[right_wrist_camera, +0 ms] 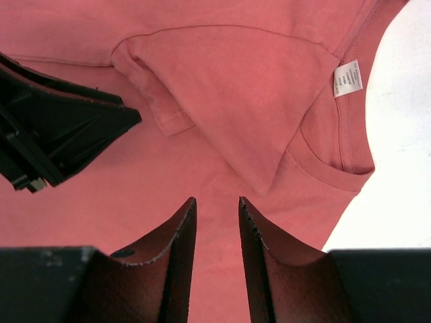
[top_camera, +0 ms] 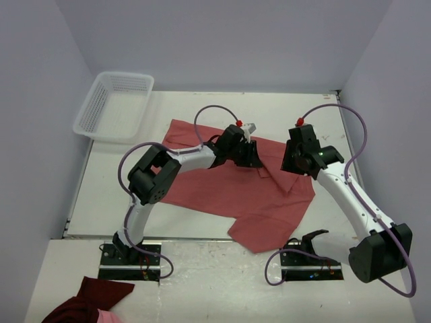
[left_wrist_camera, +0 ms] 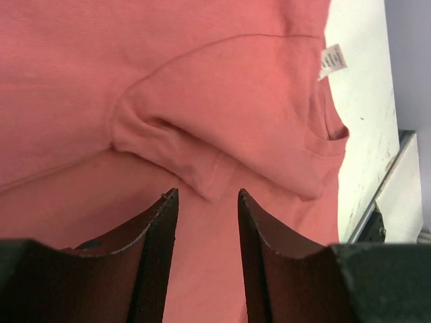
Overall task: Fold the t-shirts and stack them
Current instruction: Fold the flattened tshirt in 1/3 of the way
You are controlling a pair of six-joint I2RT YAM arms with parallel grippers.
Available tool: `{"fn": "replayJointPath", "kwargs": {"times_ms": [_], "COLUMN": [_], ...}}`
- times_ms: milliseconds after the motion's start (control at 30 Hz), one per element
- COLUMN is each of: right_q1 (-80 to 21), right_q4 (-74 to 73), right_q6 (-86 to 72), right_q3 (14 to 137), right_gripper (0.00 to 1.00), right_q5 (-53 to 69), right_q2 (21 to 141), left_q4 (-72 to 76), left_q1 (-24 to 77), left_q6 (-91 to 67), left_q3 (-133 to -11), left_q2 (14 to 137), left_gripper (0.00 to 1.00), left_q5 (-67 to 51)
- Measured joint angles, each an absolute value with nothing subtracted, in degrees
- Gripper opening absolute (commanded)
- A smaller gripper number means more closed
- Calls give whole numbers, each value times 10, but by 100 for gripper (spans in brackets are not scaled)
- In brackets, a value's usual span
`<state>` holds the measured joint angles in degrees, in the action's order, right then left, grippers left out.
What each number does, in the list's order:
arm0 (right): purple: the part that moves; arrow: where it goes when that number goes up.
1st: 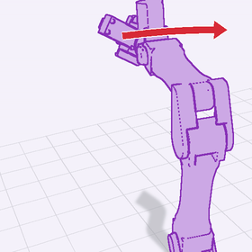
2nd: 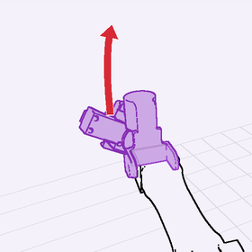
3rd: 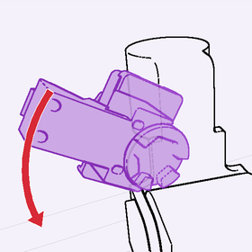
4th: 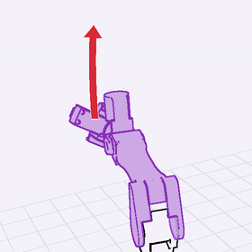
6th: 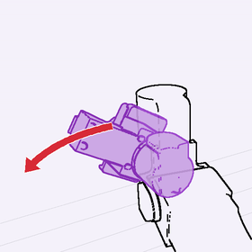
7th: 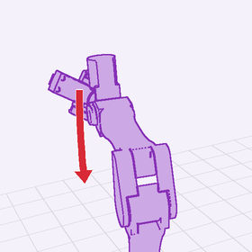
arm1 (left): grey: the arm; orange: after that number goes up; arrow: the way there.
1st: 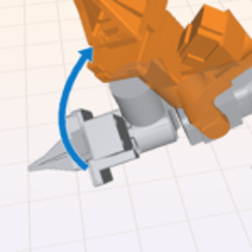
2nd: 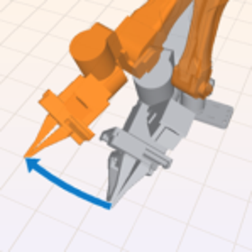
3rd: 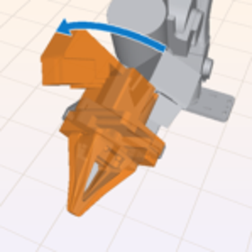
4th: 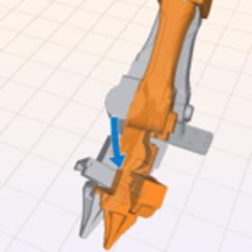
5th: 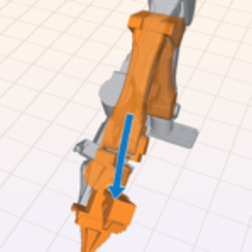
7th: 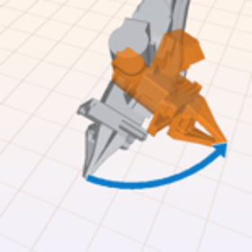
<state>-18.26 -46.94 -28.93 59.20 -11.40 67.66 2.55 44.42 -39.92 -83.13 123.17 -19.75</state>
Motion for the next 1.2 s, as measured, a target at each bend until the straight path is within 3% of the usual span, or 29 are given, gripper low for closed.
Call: {"fn": "replayJointPath", "kwargs": {"times_ms": [1200], "right_q1": [-183], "right_q4": [-469], "right_q6": [-289], "right_q3": [586], "right_gripper": [36], "right_q5": [-115], "right_q2": [662], "left_q4": [-27], "left_q1": [488], "left_q6": [-409], "left_q3": [-877], "left_q2": [1273], "left_gripper": [44], "left_q5": [-158]}}
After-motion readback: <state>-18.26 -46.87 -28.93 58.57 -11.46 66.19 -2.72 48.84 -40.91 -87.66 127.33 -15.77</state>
